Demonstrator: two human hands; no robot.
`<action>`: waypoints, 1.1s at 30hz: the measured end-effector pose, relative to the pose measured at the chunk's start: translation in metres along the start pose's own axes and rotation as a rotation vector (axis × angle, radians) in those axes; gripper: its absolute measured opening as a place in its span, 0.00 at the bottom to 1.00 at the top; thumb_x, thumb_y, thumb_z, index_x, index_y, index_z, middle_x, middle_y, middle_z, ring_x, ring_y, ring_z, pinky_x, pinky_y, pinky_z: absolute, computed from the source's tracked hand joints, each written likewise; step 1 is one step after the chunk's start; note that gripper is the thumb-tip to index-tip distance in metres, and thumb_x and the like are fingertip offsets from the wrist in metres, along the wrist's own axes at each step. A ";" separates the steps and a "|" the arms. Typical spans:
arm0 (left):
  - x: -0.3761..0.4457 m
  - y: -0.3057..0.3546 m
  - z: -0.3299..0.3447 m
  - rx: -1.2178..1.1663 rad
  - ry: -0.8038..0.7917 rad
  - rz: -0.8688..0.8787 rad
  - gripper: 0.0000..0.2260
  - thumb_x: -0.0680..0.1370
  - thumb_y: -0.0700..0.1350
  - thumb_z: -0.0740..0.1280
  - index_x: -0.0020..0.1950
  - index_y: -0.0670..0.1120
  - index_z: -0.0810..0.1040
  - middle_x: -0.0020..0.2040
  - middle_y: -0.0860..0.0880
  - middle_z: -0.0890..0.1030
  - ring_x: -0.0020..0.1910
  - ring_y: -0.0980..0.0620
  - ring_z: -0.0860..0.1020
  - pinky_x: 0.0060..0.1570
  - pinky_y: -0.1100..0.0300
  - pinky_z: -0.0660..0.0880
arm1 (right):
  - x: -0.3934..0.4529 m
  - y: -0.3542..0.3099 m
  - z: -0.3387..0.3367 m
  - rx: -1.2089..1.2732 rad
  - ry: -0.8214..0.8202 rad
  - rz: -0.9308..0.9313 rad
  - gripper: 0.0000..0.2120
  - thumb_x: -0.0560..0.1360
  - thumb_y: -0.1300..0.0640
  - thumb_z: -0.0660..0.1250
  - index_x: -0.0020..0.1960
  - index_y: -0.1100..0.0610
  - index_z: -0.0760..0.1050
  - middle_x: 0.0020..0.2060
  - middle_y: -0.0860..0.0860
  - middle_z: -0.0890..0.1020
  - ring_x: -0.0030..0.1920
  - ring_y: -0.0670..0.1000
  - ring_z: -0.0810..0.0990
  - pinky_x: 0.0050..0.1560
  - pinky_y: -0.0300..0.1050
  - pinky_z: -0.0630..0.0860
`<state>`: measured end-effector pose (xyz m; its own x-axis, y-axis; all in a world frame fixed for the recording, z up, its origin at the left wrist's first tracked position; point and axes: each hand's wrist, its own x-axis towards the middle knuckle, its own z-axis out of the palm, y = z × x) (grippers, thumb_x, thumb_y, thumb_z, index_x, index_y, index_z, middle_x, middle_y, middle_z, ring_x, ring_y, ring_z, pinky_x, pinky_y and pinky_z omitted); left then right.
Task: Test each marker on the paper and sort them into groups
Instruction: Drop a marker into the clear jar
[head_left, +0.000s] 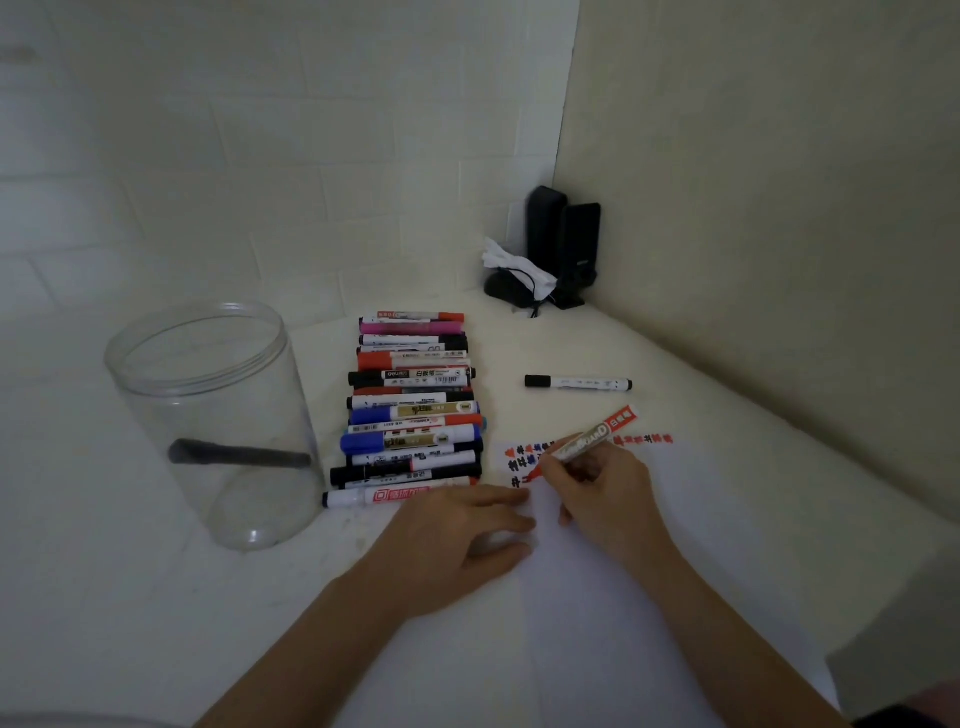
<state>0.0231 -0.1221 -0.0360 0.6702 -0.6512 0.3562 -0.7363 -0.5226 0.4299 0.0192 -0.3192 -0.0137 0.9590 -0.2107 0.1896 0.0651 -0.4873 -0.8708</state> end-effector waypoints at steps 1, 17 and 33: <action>0.000 0.000 0.000 -0.004 -0.001 -0.002 0.15 0.78 0.61 0.61 0.59 0.57 0.80 0.65 0.57 0.77 0.61 0.64 0.75 0.60 0.69 0.71 | 0.000 0.000 0.000 0.009 -0.008 -0.013 0.07 0.75 0.56 0.71 0.38 0.54 0.80 0.24 0.49 0.81 0.26 0.46 0.81 0.36 0.39 0.76; 0.001 0.001 -0.002 0.016 -0.004 0.021 0.17 0.78 0.61 0.59 0.59 0.56 0.80 0.66 0.57 0.76 0.61 0.63 0.75 0.60 0.69 0.71 | 0.002 0.003 0.000 0.019 0.015 0.018 0.10 0.74 0.57 0.70 0.34 0.55 0.79 0.23 0.50 0.80 0.24 0.46 0.79 0.32 0.33 0.74; -0.024 0.028 -0.037 -0.377 -0.024 -0.377 0.21 0.81 0.39 0.60 0.71 0.53 0.59 0.65 0.63 0.71 0.61 0.64 0.71 0.58 0.76 0.66 | -0.047 -0.035 -0.018 0.520 -0.038 0.226 0.05 0.75 0.63 0.70 0.49 0.63 0.81 0.33 0.55 0.80 0.32 0.48 0.77 0.35 0.41 0.78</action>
<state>-0.0105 -0.1011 -0.0019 0.8760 -0.4714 0.1022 -0.3572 -0.4916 0.7942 -0.0328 -0.3076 0.0162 0.9734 -0.2262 -0.0356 -0.0250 0.0498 -0.9984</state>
